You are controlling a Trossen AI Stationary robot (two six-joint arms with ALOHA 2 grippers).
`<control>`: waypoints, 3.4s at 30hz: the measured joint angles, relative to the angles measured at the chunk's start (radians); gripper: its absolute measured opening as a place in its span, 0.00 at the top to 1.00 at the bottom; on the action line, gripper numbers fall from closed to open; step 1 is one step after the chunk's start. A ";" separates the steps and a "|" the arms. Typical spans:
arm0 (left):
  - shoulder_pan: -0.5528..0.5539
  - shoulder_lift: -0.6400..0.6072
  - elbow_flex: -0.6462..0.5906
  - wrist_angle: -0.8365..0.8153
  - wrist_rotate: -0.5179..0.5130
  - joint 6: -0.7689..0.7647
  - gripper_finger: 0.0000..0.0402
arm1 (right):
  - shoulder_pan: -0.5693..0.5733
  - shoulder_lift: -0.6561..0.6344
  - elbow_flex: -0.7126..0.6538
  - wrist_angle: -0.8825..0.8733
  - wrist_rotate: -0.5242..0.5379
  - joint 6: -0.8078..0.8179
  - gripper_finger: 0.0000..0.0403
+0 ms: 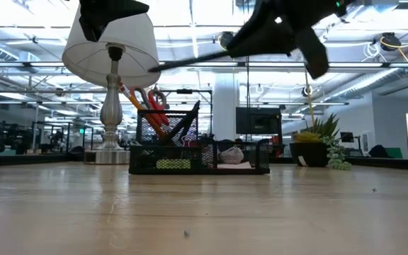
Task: Pick and place office supplies into organizer
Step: Put the black pen into the black desk organizer, then return to Home Position
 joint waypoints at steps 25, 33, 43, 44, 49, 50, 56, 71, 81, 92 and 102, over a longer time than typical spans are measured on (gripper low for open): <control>0.000 0.000 0.000 0.002 -0.001 0.005 0.32 | -0.127 -0.006 0.031 -0.095 0.063 -0.607 0.88; 0.000 0.000 0.000 0.001 -0.001 0.004 0.32 | -0.165 0.006 0.030 -0.084 -0.073 -0.796 0.87; 0.000 0.000 0.000 -0.019 -0.001 0.006 0.32 | -0.203 0.137 0.029 0.046 -0.085 -0.855 0.82; 0.000 0.000 0.000 -0.022 -0.001 0.006 0.32 | -0.202 0.143 0.029 0.068 -0.085 -0.854 0.81; 0.000 0.000 0.000 -0.025 -0.001 0.006 0.32 | -0.200 0.140 0.029 0.174 -0.082 -0.867 0.72; 0.000 0.000 0.000 -0.028 -0.001 0.005 0.32 | -0.198 0.141 0.029 0.186 -0.082 -0.852 0.70; 0.000 0.000 0.000 -0.030 -0.001 0.001 0.32 | -0.190 0.141 0.029 0.304 -0.032 -0.817 0.55; 0.002 0.000 0.000 -0.039 -0.001 0.031 0.32 | 0.015 0.131 -0.154 0.529 0.252 0.182 0.50; 0.012 0.000 0.000 -0.029 -0.006 0.068 0.32 | 0.091 0.130 -0.241 0.556 -0.209 0.665 0.52; 0.001 0.012 0.000 -0.156 -0.004 0.185 0.32 | 0.084 0.129 -0.449 0.777 -0.630 0.874 0.51; 0.001 0.215 -0.191 0.358 0.008 0.279 0.32 | 0.046 0.129 -0.665 1.164 -0.609 0.889 0.51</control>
